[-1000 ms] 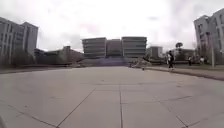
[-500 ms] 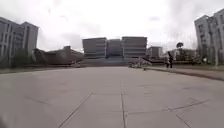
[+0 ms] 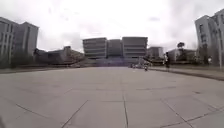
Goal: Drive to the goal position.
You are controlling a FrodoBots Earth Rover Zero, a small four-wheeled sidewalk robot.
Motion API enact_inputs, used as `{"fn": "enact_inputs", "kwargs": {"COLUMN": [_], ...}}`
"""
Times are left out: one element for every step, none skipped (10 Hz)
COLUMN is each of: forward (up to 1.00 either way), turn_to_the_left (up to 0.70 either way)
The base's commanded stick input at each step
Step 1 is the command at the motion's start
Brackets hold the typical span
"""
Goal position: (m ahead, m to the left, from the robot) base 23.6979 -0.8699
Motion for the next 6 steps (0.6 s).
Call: {"fn": "enact_inputs", "kwargs": {"forward": [0.70,0.70,0.70,0.70,0.70,0.70], "turn_to_the_left": [0.02,0.02,0.02,0.02,0.02,0.02]}}
